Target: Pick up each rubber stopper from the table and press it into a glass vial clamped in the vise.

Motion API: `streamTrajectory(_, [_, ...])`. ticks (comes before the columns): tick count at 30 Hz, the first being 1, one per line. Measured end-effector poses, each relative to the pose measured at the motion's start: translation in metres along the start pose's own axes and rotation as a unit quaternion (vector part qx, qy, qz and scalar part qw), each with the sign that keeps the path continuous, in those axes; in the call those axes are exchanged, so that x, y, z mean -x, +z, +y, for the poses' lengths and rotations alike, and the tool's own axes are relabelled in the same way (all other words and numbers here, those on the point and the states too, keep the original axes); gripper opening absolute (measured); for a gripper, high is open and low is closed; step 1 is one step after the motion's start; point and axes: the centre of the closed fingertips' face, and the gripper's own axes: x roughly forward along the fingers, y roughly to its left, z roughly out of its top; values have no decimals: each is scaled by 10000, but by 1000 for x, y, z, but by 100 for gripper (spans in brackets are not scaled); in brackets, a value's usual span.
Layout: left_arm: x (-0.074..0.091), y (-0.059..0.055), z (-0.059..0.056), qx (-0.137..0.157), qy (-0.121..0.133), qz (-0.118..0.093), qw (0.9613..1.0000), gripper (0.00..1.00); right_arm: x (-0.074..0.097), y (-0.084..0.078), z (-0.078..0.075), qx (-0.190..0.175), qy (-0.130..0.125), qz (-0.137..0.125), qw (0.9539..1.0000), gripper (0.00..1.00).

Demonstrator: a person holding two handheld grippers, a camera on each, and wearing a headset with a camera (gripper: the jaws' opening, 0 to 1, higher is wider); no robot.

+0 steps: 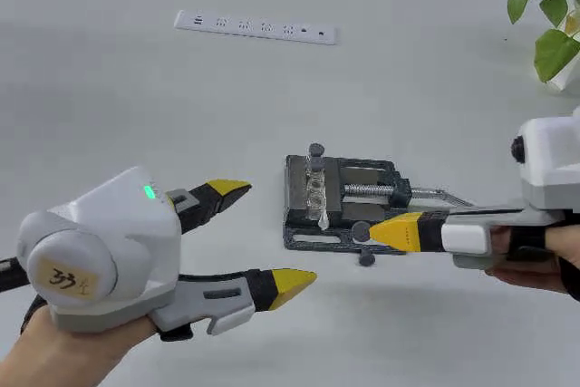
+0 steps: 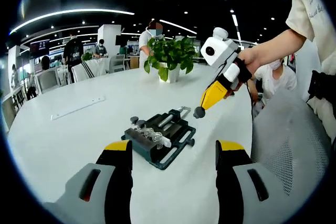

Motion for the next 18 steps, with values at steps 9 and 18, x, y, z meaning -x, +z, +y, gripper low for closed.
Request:
streamTrajectory(9, [-7,40,-18,-502,-402,-456,9969,37,7,19,41,-1200,850,-395,9883,0])
streamTrajectory(18, [-9,63,-32,-391,-777,-840,9927,12,8,23,52,-2137,1234,-532,9676,0])
